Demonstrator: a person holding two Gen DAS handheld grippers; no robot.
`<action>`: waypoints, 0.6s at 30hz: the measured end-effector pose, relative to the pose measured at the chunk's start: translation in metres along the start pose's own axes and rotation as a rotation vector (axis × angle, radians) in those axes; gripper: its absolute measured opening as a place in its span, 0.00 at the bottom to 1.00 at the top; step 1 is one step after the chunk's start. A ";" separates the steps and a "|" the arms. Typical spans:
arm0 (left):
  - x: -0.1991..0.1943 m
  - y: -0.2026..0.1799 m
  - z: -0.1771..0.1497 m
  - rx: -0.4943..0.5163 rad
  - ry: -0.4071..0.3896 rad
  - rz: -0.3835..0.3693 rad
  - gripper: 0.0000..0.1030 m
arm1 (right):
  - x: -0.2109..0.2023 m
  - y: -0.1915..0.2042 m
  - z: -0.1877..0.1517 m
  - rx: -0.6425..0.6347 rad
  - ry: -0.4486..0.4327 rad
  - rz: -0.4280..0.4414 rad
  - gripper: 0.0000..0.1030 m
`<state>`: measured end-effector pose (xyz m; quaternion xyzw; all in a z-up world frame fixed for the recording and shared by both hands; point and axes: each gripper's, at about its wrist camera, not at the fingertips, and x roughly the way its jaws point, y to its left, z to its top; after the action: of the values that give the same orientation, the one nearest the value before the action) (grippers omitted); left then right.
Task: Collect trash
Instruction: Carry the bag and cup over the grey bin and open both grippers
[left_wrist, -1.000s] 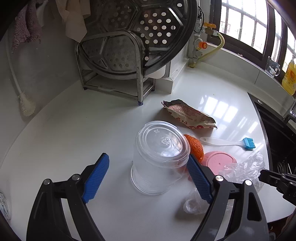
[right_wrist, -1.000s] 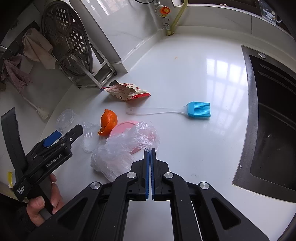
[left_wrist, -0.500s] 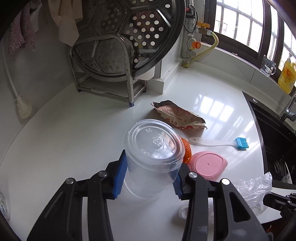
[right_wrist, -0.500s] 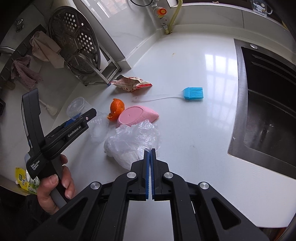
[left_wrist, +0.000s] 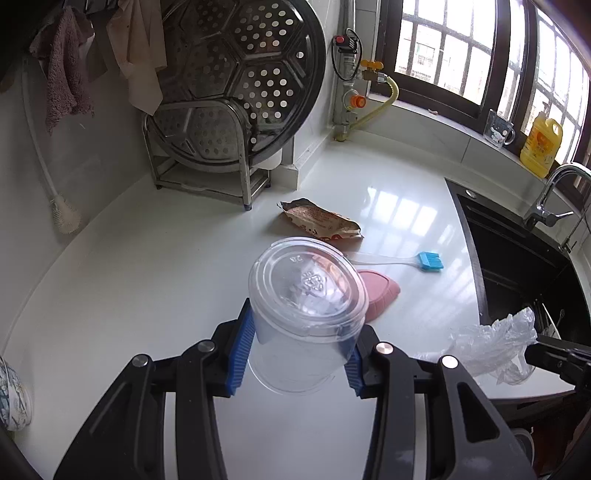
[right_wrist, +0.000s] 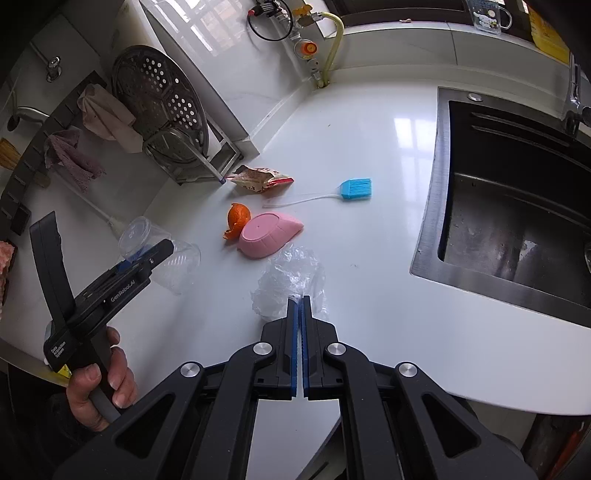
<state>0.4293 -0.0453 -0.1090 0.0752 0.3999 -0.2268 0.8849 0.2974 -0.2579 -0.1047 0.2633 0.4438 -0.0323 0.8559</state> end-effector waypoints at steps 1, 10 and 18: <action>-0.006 -0.003 -0.004 0.009 0.002 -0.002 0.41 | -0.005 -0.001 -0.002 0.001 -0.004 0.000 0.02; -0.064 -0.046 -0.049 0.064 0.030 -0.041 0.41 | -0.069 -0.025 -0.036 0.036 -0.041 0.005 0.02; -0.108 -0.100 -0.077 0.100 0.022 -0.091 0.41 | -0.125 -0.058 -0.079 0.041 -0.052 -0.008 0.02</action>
<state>0.2688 -0.0732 -0.0748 0.1033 0.4006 -0.2857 0.8644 0.1460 -0.2925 -0.0690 0.2780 0.4217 -0.0515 0.8615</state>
